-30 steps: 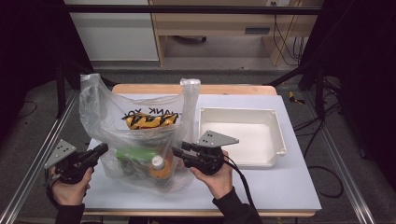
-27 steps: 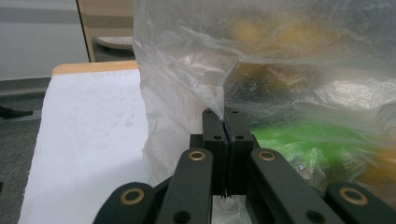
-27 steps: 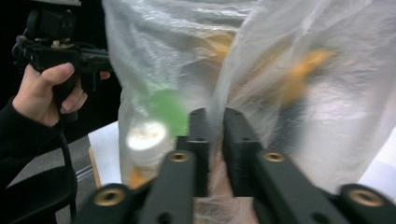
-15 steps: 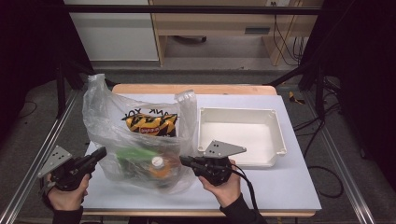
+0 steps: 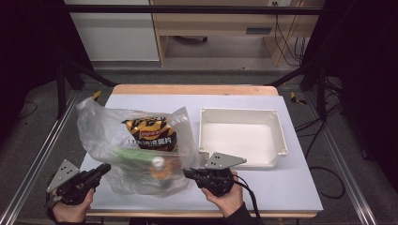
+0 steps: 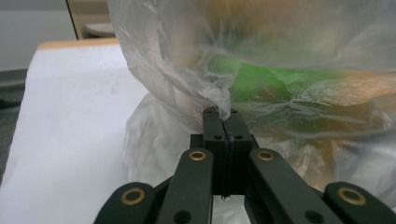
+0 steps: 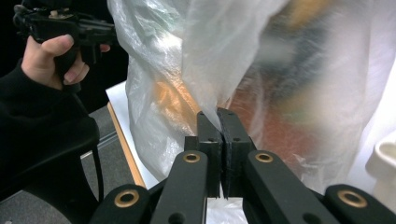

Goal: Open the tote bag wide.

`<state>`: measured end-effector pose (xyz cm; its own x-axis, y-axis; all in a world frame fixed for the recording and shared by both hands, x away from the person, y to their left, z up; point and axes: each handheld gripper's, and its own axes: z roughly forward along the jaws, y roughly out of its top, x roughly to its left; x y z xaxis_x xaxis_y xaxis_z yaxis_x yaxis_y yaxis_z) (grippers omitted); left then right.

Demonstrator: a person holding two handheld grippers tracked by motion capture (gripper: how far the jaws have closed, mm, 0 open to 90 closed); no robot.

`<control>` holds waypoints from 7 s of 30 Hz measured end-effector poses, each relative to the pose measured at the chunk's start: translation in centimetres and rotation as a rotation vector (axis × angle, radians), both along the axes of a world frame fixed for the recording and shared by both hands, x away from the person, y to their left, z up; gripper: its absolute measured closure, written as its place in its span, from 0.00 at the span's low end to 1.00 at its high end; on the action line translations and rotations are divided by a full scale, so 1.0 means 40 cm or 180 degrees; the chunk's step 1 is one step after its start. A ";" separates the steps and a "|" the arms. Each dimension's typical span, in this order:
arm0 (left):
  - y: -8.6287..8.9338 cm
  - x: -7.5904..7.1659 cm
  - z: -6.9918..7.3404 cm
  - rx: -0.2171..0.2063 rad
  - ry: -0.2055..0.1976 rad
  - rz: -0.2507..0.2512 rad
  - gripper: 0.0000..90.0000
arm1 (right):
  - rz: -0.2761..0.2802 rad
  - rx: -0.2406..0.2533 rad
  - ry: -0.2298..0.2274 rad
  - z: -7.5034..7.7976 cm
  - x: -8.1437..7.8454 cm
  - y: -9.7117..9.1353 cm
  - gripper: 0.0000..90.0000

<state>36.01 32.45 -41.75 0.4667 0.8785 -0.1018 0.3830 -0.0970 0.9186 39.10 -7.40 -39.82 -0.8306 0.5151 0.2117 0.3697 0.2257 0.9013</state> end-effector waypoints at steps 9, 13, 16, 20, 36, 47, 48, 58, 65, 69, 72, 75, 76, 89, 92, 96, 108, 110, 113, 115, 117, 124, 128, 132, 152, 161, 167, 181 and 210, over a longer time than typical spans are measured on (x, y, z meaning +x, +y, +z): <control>-0.004 0.009 -0.045 0.0106 0.0196 -0.0063 0.99 | -0.0065 -0.0137 0.0141 -0.058 0.012 0.010 0.99; -0.012 0.025 -0.077 0.0249 0.0353 -0.0070 0.99 | -0.0137 -0.0284 0.0202 -0.089 0.018 0.014 0.99; -0.012 0.034 -0.095 0.0284 0.0439 -0.0075 0.99 | -0.0202 -0.0336 0.0289 -0.115 0.026 0.014 0.99; -0.014 0.045 -0.116 0.0371 0.0519 -0.0062 0.99 | -0.0260 -0.0391 0.0384 -0.144 0.035 0.016 0.98; -0.008 0.044 -0.123 0.0428 0.0373 0.0023 0.72 | -0.0384 -0.0221 0.0010 -0.117 0.014 -0.013 0.57; -0.001 0.021 -0.112 0.0336 0.0186 -0.0005 0.40 | -0.0373 0.0086 -0.0422 0.008 -0.025 -0.023 0.54; 0.002 0.016 -0.108 0.0323 0.0160 -0.0005 0.37 | -0.0348 0.0096 -0.0403 0.014 -0.020 -0.021 0.63; 0.031 -0.054 -0.047 -0.0030 -0.0170 -0.0052 0.30 | -0.0346 0.0008 -0.0285 0.011 0.021 0.001 1.00; 0.019 -0.077 0.023 -0.0188 -0.0382 -0.0139 0.30 | -0.0413 -0.0037 -0.0257 0.004 0.031 0.004 1.00; 0.003 -0.066 0.054 -0.0147 -0.0423 -0.0218 0.30 | -0.0418 -0.0052 -0.0240 0.003 0.035 0.010 1.00; -0.009 -0.046 0.073 -0.0081 -0.0420 -0.0227 0.32 | -0.0397 -0.0061 -0.0238 0.004 0.034 0.014 1.00; -0.012 -0.020 0.077 -0.0019 -0.0328 -0.0171 0.43 | -0.0395 -0.0072 -0.0241 0.004 0.034 0.015 1.00; -0.012 -0.013 0.074 0.0039 -0.0272 -0.0138 0.52 | -0.0400 -0.0076 -0.0246 0.004 0.034 0.013 1.00; -0.037 0.014 -0.012 0.0306 0.0312 -0.0119 0.99 | -0.0345 -0.0166 -0.0098 -0.041 0.011 -0.010 1.00; -0.047 0.015 -0.030 0.0395 0.0381 -0.0112 0.99 | -0.0368 -0.0289 -0.0019 -0.067 0.011 -0.006 1.00; -0.044 0.016 -0.052 0.0394 0.0470 -0.0073 0.99 | -0.0409 -0.0366 0.0085 -0.098 0.018 -0.006 1.00; -0.064 0.040 -0.121 0.0637 0.0707 -0.0016 0.94 | -0.0527 -0.0658 0.0315 -0.189 0.043 0.017 0.98; -0.065 0.044 -0.130 0.0714 0.0705 -0.0026 0.93 | -0.0534 -0.0691 0.0315 -0.197 0.047 0.021 0.98; -0.073 0.050 -0.144 0.0826 0.0699 -0.0036 0.91 | -0.0544 -0.0756 0.0303 -0.209 0.051 0.030 0.97; -0.073 0.052 -0.146 0.0832 0.0699 -0.0040 0.89 | -0.0542 -0.0807 0.0321 -0.219 0.052 0.038 0.97; -0.072 0.053 -0.148 0.0849 0.0696 -0.0058 0.88 | -0.0545 -0.0817 0.0329 -0.224 0.053 0.040 0.96; -0.072 0.052 -0.151 0.0853 0.0683 -0.0042 0.82 | -0.0489 -0.0710 0.0241 -0.205 0.042 0.016 0.71; -0.071 0.052 -0.151 0.0863 0.0678 -0.0048 0.80 | -0.0473 -0.0474 0.0097 -0.171 0.020 -0.022 0.55; -0.071 0.052 -0.152 0.0872 0.0684 -0.0046 0.80 | -0.0483 -0.0243 -0.0051 -0.131 -0.002 -0.058 0.48; -0.070 0.056 -0.155 0.0866 0.0695 -0.0049 0.77 | -0.0619 0.0423 -0.0783 0.151 0.014 -0.054 0.35; -0.067 0.054 -0.152 0.0863 0.0691 -0.0055 0.73 | -0.0571 0.0221 -0.0670 0.191 0.104 0.045 0.38; -0.047 0.049 -0.137 0.0748 0.0594 -0.0052 0.59 | -0.0535 -0.0107 -0.0487 0.112 0.113 0.052 0.56; -0.028 0.009 -0.045 0.0277 0.0109 -0.0152 0.29 | -0.0601 -0.0213 -0.0402 0.068 0.131 0.032 1.00; -0.016 0.165 0.162 0.0134 -0.0115 -0.0086 0.44 | -0.0652 -0.0129 -0.0504 0.089 0.133 0.023 1.00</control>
